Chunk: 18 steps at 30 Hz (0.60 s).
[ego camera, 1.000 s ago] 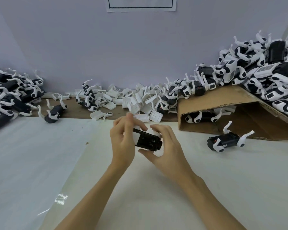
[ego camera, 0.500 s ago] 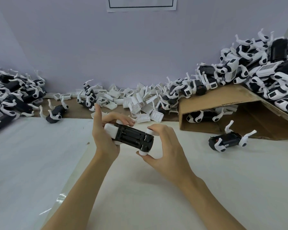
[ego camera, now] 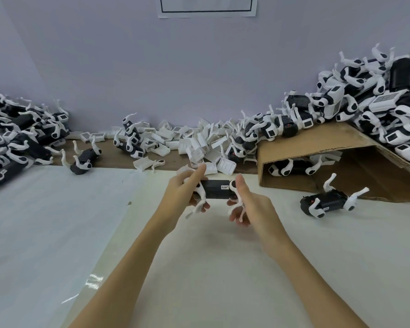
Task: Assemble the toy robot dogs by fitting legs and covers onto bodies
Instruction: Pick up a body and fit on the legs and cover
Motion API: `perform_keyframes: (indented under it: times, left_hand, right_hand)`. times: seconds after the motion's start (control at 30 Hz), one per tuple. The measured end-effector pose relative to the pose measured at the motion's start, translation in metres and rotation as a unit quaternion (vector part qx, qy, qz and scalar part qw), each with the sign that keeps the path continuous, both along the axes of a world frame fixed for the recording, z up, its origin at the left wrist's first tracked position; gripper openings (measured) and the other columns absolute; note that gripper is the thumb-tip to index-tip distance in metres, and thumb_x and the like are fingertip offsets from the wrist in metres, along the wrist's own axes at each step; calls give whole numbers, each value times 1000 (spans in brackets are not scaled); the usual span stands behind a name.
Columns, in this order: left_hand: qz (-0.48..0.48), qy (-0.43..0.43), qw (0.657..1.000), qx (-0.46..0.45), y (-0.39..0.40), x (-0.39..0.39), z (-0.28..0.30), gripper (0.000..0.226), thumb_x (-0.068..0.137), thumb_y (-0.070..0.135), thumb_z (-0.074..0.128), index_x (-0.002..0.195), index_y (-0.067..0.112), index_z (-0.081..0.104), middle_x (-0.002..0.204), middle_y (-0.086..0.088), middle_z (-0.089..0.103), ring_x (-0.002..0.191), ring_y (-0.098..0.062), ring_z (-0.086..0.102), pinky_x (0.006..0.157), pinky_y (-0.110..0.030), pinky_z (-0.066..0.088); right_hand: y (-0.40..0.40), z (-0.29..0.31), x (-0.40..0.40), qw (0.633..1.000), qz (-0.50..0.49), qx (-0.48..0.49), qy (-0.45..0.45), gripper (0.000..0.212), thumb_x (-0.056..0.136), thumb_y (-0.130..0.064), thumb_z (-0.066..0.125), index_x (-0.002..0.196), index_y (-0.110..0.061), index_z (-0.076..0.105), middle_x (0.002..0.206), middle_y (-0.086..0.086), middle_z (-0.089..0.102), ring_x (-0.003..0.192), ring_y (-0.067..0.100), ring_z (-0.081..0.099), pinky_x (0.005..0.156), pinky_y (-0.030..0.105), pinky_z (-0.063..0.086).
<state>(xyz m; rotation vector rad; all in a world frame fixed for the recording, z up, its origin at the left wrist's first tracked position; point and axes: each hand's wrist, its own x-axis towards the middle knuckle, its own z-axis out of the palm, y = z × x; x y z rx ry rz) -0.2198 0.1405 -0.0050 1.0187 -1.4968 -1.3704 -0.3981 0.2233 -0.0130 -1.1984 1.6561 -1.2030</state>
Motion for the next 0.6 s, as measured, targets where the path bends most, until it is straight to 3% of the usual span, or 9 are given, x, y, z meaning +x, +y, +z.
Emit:
perform_keyframes:
  times: [0.1,0.2,0.3,0.37,0.43,0.53,0.6]
  left_hand:
    - [25,36,991,130,-2,2,1,67,103,52,63,103,-15,65,66,-26,68,58,-41,68,56,-34,55]
    - [25,92,969,228,-5,7,3,51,102,48,65,117,-1,68,84,-25,77,58,-35,71,57,-35,61]
    - [49,171,950,258,-9,11,1,45,103,46,65,126,8,69,91,-24,78,60,-29,72,60,-37,64]
    - [78,232,935,256,-13,15,0,41,103,45,65,122,9,69,87,-21,78,60,-26,73,59,-35,63]
    - [113,258,927,246,-18,19,-1,40,101,47,68,116,10,68,81,-17,77,59,-23,74,57,-33,63]
    - [139,272,921,242,-23,24,-5,41,98,51,71,111,12,64,78,-17,78,59,-23,75,58,-34,64]
    - [141,282,918,241,-26,25,-8,44,98,55,70,111,13,66,79,-17,77,62,-25,74,60,-34,64]
  right_hand:
    - [-4,0,-5,998,28,23,-51,102,88,-91,21,88,-6,78,74,13,77,58,16,63,57,26,44]
    - [-4,-1,-3,994,40,-6,-97,76,105,-66,29,99,-7,76,75,15,75,60,18,64,54,25,43]
    - [-8,-6,5,992,45,-40,-109,55,109,-53,37,112,-12,73,89,17,76,71,21,69,57,28,52]
    - [-18,-11,8,995,23,-38,-91,41,111,-44,43,115,-15,72,103,16,75,83,25,74,67,34,61]
    - [-38,-15,5,999,-7,-15,-33,25,108,-32,53,119,-19,71,116,6,71,88,22,76,86,41,63]
    - [-76,-15,-9,999,-38,-1,25,33,100,-18,59,132,-22,68,122,-2,65,99,23,74,100,41,57]
    - [-100,-10,-18,997,-52,-10,60,43,98,-12,58,139,-22,64,103,-3,66,94,22,69,86,30,56]
